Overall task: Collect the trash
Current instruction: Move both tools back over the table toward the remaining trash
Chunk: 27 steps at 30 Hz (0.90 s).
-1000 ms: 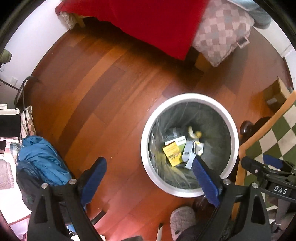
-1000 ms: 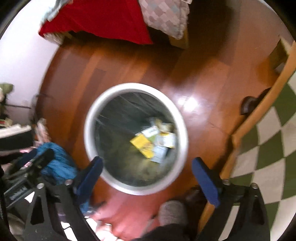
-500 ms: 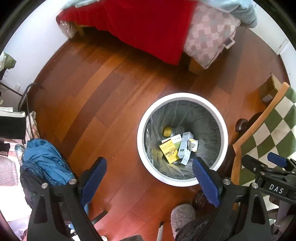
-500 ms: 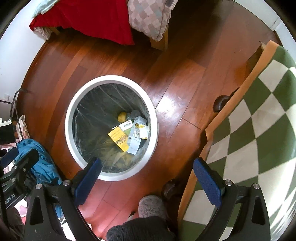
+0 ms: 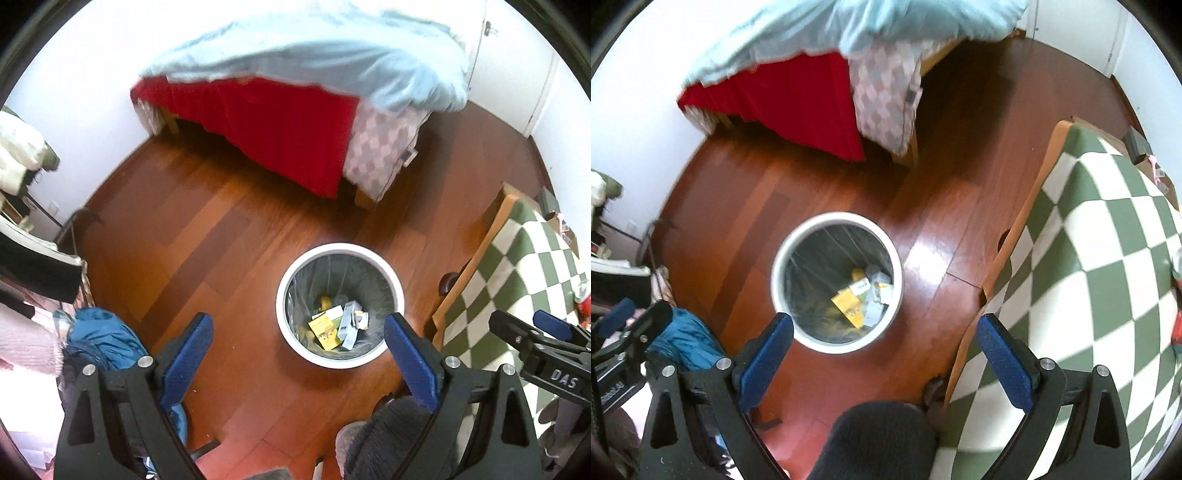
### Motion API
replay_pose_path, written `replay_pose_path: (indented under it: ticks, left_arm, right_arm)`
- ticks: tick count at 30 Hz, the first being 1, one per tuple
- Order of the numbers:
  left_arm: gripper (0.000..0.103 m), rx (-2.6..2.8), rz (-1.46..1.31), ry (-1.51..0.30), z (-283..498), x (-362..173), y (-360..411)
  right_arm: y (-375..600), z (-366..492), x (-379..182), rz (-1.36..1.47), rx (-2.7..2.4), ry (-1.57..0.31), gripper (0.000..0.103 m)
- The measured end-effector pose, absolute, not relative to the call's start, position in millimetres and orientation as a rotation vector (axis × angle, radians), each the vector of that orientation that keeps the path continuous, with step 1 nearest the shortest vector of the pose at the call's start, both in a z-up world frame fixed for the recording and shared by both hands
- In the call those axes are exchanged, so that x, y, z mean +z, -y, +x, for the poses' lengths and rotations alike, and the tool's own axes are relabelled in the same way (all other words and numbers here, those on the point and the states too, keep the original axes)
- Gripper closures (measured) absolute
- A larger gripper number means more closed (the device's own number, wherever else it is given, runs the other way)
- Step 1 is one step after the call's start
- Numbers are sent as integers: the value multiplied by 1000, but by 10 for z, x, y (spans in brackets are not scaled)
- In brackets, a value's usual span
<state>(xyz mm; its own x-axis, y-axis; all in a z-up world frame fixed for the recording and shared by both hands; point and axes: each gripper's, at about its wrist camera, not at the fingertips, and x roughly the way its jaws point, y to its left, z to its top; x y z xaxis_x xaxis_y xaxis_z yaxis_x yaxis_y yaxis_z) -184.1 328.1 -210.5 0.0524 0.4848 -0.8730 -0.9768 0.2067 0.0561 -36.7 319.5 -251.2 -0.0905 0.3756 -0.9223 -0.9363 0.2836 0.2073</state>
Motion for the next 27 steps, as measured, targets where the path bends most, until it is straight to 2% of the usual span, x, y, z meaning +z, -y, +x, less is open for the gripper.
replay_pose_path:
  ticks: [7, 14, 18, 22, 24, 25, 27]
  left_arm:
    - [9, 1180, -590, -852, -1478, -1739, -2764]
    - [9, 1044, -556, -900, -433, -1901, -2200]
    - [9, 943, -528, -974, 470, -2150, -1823]
    - [9, 867, -444, -1056, 1299, -2377, -1456]
    - [9, 827, -415, -1105, 1717, -2539, -1305]
    - [9, 814, -411, -1122, 1853, -2603, -1251]
    - [9, 787, -405, -1157, 2136, -2749, -1166]
  right_arm:
    - [-2287, -21, -1826, -387, 1243, -1162, 2]
    - [-1265, 986, -1649, -300, 1069, -1163, 2]
    - [-679, 1760, -1786, -348, 920, -1170, 3]
    - [-247, 2571, -2124, -527, 795, -1214, 3]
    - [-56, 3001, -2358, -630, 746, -1256, 10]
    - [16, 3127, -2410, -654, 728, -1259, 19]
    - [118, 3485, -2630, -735, 695, -1279, 20]
